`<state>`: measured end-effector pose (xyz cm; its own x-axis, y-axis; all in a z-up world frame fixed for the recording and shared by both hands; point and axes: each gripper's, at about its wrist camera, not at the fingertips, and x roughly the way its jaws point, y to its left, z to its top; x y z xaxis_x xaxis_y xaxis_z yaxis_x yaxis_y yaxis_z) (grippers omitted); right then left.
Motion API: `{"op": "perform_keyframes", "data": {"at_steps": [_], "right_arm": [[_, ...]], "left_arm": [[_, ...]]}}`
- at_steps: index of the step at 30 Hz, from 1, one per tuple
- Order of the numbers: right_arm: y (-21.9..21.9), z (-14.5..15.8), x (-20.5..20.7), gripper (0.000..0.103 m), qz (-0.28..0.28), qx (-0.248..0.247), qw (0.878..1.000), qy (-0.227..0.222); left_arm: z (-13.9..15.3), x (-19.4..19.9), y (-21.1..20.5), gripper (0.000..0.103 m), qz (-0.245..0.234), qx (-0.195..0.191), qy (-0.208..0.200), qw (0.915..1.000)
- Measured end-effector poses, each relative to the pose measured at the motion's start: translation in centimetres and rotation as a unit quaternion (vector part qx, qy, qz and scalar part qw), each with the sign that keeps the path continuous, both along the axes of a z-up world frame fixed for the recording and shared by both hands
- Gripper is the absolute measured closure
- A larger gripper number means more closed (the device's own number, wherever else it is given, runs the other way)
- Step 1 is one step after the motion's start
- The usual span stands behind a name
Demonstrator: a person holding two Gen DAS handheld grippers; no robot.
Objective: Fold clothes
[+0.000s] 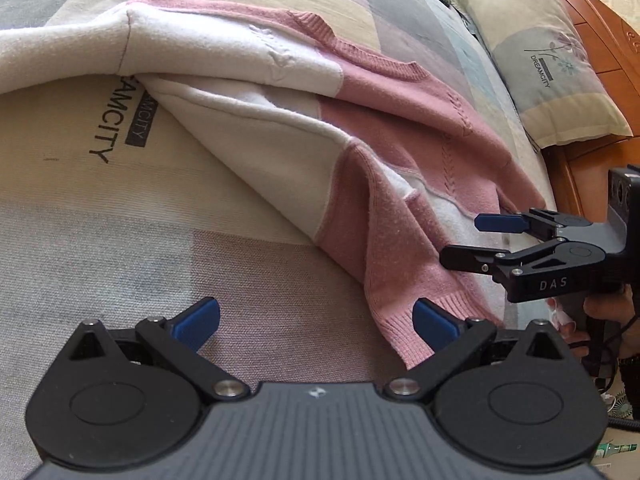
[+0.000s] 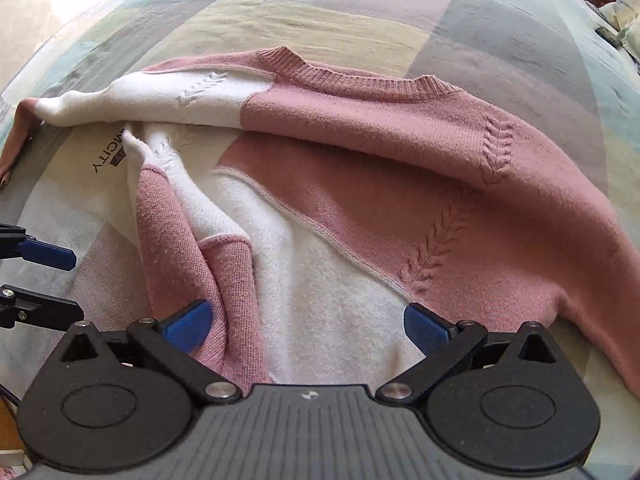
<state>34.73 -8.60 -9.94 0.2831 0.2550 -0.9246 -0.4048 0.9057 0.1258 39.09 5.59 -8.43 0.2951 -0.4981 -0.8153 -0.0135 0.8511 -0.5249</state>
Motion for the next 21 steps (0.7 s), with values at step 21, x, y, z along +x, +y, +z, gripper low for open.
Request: {"op": "perform_keyframes", "data": {"at_steps": [21], "right_arm": [[-5.2,-0.8,-4.2,0.000,-0.069,0.025,0.997,0.037]], "left_arm": [[3.8,0.8,-4.9,0.003,-0.145,-0.075,-0.104,0.9811]]}}
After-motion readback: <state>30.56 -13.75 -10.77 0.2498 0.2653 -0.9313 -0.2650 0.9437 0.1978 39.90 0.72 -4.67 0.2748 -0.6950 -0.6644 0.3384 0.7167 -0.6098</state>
